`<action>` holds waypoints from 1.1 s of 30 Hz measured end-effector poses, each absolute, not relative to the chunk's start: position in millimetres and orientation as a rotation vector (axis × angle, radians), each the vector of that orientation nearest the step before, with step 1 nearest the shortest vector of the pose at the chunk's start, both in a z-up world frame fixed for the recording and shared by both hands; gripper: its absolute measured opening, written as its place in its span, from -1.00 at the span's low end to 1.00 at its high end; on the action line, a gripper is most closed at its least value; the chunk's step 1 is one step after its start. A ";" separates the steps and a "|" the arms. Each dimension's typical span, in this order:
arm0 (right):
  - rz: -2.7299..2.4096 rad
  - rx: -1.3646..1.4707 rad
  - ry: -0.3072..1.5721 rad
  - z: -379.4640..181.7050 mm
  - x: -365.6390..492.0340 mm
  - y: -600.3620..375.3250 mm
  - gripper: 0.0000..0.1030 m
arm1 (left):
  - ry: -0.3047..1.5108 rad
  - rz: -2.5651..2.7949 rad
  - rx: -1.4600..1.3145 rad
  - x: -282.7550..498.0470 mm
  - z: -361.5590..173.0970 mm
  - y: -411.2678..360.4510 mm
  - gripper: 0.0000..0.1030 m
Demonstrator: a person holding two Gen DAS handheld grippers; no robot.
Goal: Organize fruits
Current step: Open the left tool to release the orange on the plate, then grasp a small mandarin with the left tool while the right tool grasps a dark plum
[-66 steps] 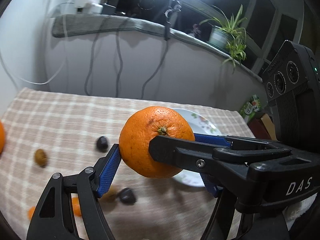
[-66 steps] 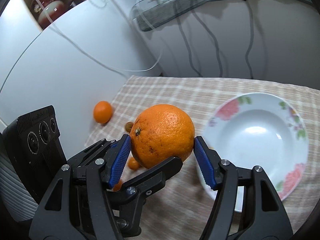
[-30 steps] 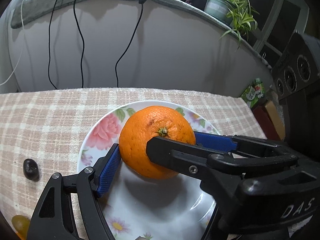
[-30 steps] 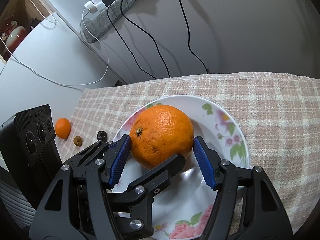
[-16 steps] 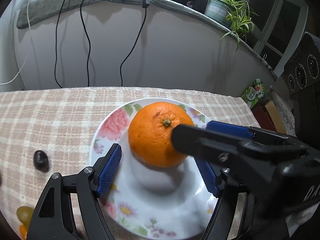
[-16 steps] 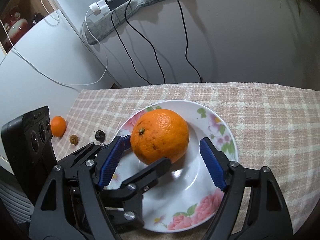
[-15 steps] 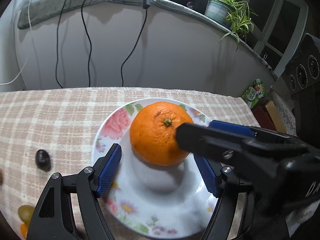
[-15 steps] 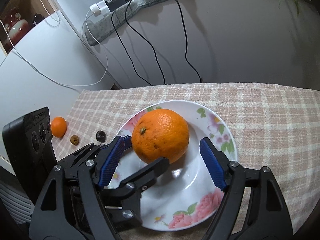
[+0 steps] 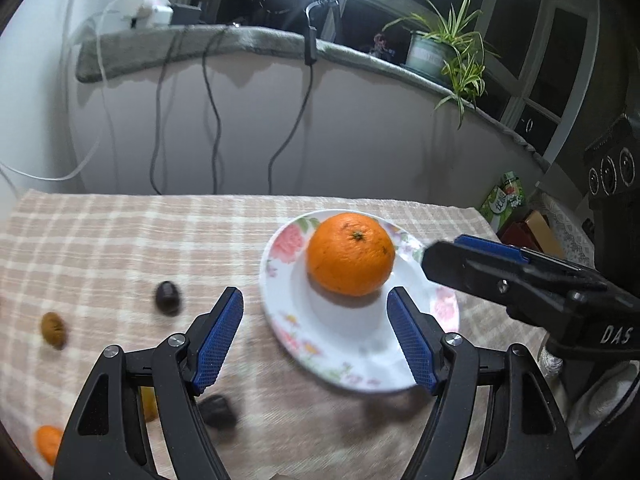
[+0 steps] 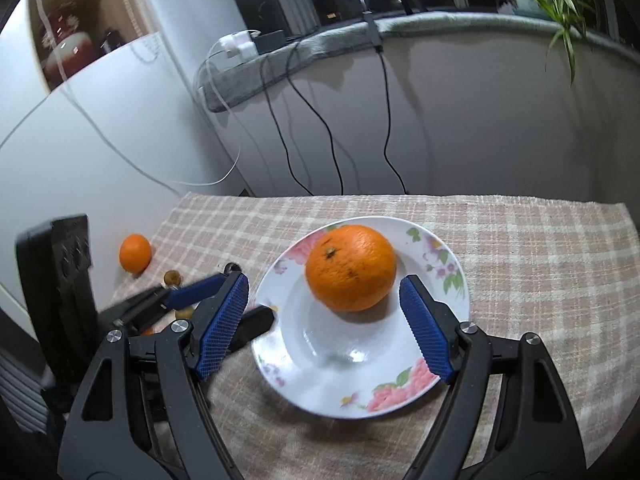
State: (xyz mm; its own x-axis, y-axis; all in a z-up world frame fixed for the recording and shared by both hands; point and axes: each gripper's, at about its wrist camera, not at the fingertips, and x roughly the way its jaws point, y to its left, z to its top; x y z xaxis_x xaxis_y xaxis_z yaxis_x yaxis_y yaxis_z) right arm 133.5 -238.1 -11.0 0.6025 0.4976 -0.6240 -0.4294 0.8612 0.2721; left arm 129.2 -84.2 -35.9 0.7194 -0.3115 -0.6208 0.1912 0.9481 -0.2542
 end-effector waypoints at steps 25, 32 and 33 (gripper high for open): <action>0.721 -0.077 0.815 -45.4 70.3 -146.1 0.00 | 0.729 -0.051 -0.300 37.1 -60.4 64.5 -0.09; 0.709 -0.111 0.851 -61.4 80.7 -125.8 -0.06 | 0.754 -0.053 -0.318 36.2 -71.5 69.2 -0.11; 0.702 -0.116 0.852 -62.5 82.1 -124.3 -0.07 | 0.754 -0.052 -0.318 34.8 -71.8 69.8 -0.11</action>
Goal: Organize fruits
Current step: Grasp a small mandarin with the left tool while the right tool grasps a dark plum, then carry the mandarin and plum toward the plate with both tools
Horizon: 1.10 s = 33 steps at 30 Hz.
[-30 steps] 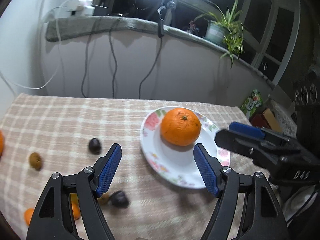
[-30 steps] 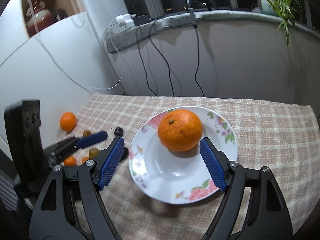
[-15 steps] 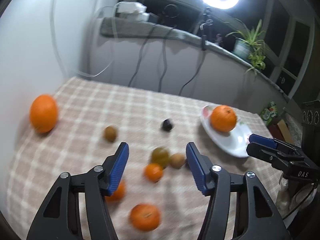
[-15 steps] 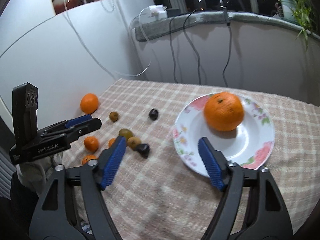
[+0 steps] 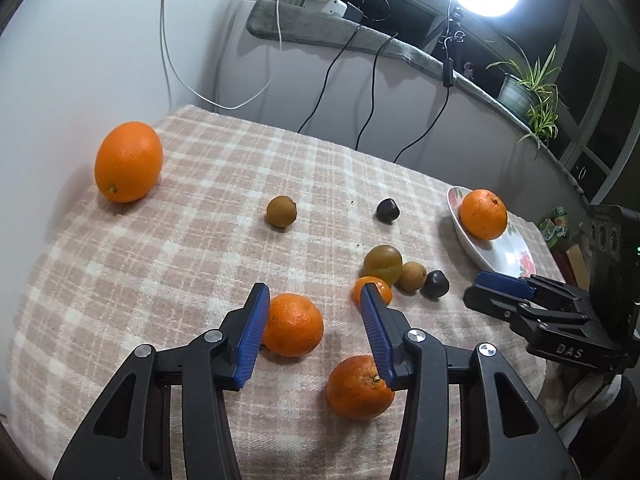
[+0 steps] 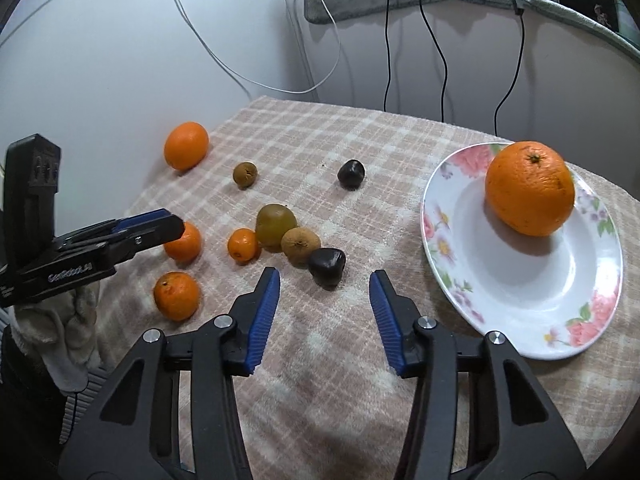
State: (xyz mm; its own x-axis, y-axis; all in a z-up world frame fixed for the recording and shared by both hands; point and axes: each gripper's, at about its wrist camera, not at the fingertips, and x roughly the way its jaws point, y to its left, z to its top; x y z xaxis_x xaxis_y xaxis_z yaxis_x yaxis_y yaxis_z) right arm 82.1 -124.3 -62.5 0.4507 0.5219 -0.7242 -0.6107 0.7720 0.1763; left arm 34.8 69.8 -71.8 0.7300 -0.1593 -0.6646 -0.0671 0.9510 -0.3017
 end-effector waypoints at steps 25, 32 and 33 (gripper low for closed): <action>0.678 -0.183 0.921 -84.2 101.2 -98.1 -0.42 | 0.809 -0.051 -0.328 33.9 -89.7 77.0 -0.31; 0.678 -0.179 0.915 -81.7 102.4 -97.7 -0.51 | 0.799 -0.046 -0.338 33.2 -88.0 77.1 -0.32; 0.677 -0.174 0.914 -80.8 102.8 -98.7 -0.52 | 0.797 -0.045 -0.341 33.0 -87.4 77.4 -0.32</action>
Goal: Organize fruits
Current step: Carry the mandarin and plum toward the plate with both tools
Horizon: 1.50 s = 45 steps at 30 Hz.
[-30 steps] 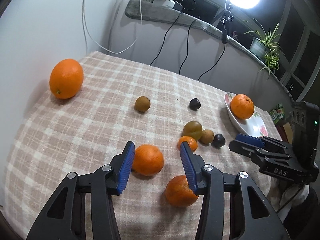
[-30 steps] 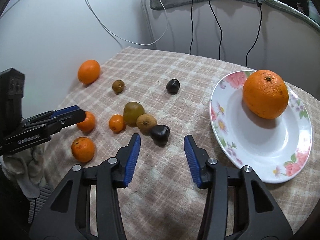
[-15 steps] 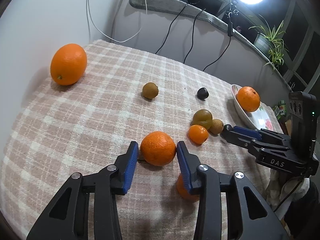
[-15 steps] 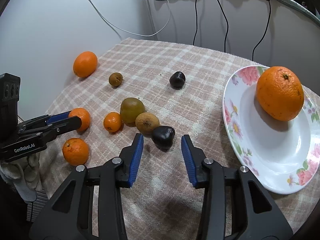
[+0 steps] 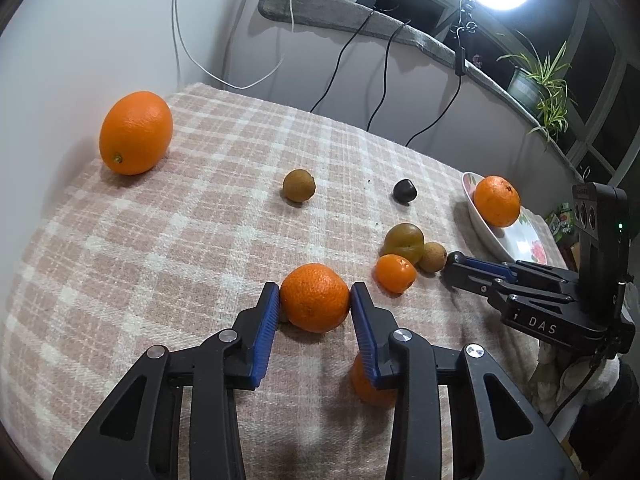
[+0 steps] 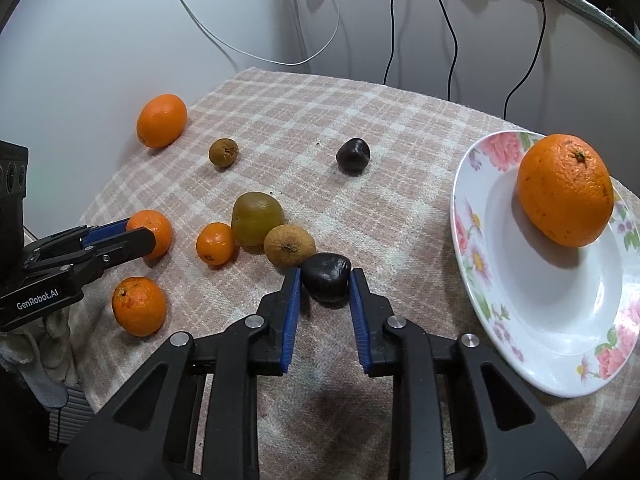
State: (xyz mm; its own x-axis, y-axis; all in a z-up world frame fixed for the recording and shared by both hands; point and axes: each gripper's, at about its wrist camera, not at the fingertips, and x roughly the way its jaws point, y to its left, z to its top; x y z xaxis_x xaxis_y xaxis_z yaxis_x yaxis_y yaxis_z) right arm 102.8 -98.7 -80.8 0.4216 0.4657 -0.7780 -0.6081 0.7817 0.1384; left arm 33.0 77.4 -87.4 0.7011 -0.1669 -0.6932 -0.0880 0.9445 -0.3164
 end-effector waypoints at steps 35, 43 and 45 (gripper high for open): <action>0.570 -0.038 0.797 -30.5 95.9 -187.5 -0.52 | 0.696 -0.266 -0.293 65.4 -39.3 -7.3 -0.33; 0.500 -0.023 0.793 -32.2 102.2 -217.1 -0.52 | 0.704 -0.340 -0.260 84.8 -39.5 -46.5 -0.33; 0.485 -0.019 0.793 -32.9 104.0 -224.7 -0.52 | 0.708 -0.354 -0.250 89.9 -39.9 -56.7 -0.33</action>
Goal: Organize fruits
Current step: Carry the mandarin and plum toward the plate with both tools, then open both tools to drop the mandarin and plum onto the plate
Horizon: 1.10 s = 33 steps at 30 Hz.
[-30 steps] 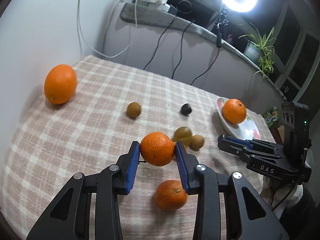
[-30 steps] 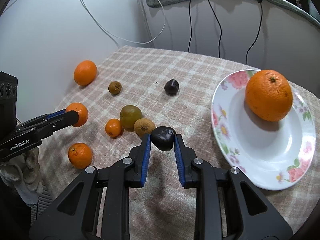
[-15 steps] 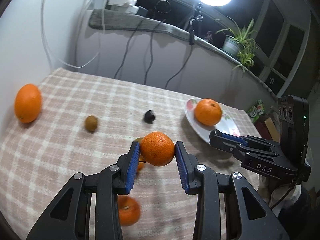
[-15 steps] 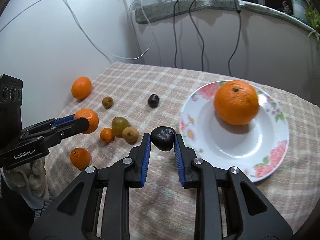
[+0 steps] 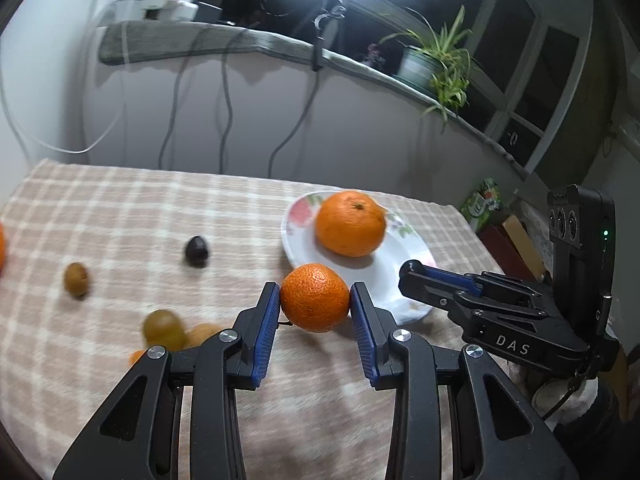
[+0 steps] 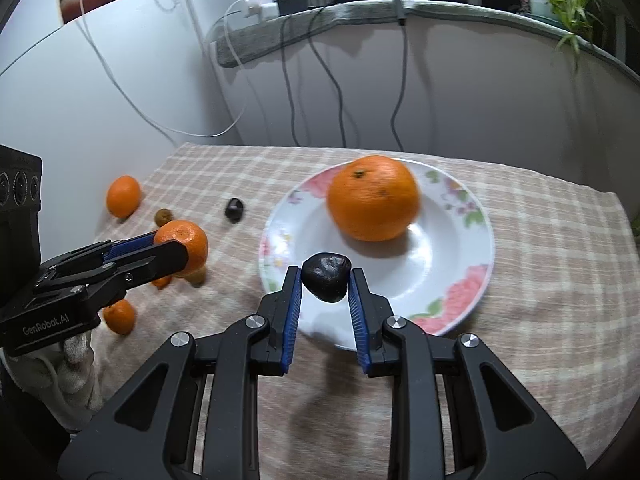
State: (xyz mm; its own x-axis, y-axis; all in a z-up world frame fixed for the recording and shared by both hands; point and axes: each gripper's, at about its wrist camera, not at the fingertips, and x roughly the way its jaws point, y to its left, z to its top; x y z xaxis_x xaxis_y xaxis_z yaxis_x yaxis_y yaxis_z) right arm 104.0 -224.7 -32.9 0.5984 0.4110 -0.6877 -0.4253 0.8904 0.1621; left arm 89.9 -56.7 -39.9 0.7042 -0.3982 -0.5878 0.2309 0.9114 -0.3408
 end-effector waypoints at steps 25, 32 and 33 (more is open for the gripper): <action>0.426 -0.032 0.823 -44.7 113.8 -248.0 -0.52 | 0.764 -0.398 -0.168 112.6 -55.6 -105.5 -0.33; 0.418 -0.034 0.821 -44.2 113.4 -247.2 -0.52 | 0.769 -0.401 -0.160 113.9 -55.4 -107.0 -0.31; 0.420 -0.035 0.822 -44.5 113.7 -247.5 -0.52 | 0.769 -0.400 -0.160 113.6 -55.5 -107.0 -0.31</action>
State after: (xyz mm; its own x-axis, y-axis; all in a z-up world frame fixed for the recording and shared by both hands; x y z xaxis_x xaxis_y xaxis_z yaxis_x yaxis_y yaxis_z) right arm 113.7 -247.5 -44.5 0.6036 0.3495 -0.7166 -0.3760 0.9174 0.1308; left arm 113.6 -107.0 -55.5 0.6483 -0.4076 -0.6431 0.2923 0.9132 -0.2841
